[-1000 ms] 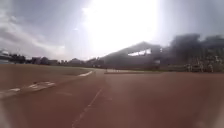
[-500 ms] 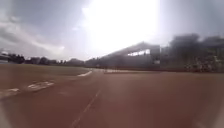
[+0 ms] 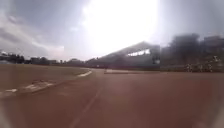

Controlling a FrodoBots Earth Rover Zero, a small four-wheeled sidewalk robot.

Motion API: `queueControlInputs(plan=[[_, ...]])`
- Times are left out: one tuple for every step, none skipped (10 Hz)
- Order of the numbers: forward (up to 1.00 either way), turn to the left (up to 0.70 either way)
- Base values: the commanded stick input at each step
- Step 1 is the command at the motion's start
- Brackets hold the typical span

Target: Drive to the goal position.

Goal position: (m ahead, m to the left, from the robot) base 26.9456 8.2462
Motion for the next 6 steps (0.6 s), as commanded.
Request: queueControlInputs(plan=[[0.70,0.00],[0.70,0.00],[0.70,0.00],[0.70,0.00],[0.70,0.00],[0.70,0.00]])
